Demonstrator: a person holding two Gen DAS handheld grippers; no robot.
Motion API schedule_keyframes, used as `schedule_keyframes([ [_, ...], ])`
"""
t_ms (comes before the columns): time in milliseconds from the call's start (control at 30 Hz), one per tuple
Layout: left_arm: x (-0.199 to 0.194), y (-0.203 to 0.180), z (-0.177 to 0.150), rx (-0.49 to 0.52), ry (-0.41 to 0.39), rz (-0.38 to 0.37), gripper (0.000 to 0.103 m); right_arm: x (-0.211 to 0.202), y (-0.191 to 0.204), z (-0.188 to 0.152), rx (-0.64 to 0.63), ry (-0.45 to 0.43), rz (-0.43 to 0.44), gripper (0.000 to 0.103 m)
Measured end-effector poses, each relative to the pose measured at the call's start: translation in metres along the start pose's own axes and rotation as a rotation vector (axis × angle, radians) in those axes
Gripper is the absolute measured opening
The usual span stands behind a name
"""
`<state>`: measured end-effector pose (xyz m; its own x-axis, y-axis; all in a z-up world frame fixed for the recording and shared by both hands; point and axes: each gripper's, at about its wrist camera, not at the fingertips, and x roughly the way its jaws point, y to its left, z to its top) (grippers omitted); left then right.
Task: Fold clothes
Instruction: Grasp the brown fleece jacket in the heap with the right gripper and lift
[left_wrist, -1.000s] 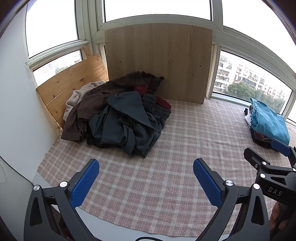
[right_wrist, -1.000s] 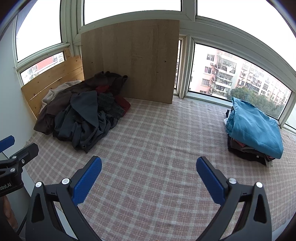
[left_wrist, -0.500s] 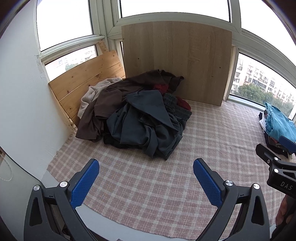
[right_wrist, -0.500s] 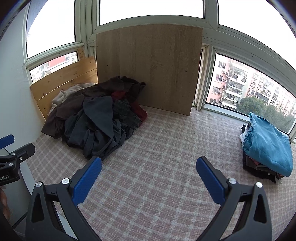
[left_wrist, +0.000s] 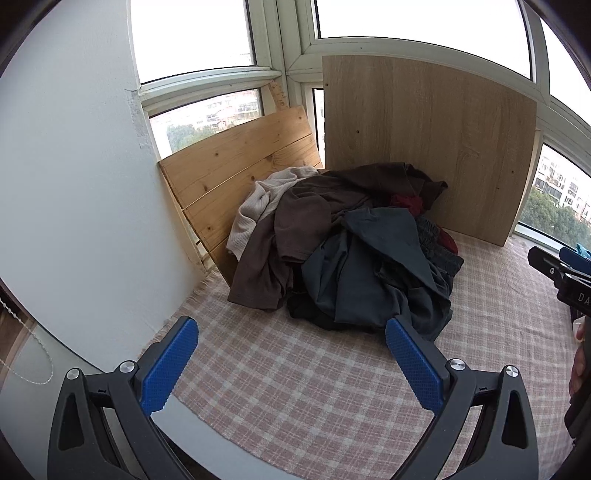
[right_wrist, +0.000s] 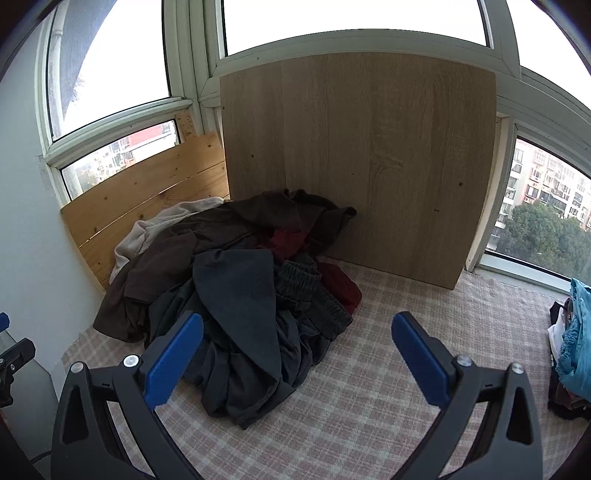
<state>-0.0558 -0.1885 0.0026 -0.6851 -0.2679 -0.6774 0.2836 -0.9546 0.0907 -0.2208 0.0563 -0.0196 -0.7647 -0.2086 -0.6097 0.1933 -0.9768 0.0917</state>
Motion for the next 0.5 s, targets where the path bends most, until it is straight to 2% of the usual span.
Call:
schedule_keyframes([
  [133, 0.02, 0.018, 0.01, -0.012, -0.004, 0.0, 0.102, 0.057, 0.012, 0.037, -0.003, 0.01, 0.0, 0.103],
  [267, 0.044, 0.029, 0.015, -0.024, 0.013, -0.005, 0.102, 0.134, 0.019, 0.079, -0.011, 0.043, -0.02, 0.103],
  [367, 0.064, 0.036, 0.018, -0.043, 0.033, -0.014, 0.102, 0.191, 0.029, 0.102, -0.058, 0.066, -0.076, 0.103],
  [500, 0.089, 0.045, 0.02, -0.067, 0.061, 0.002, 0.102, 0.26, 0.04, 0.116, -0.123, 0.117, -0.152, 0.103],
])
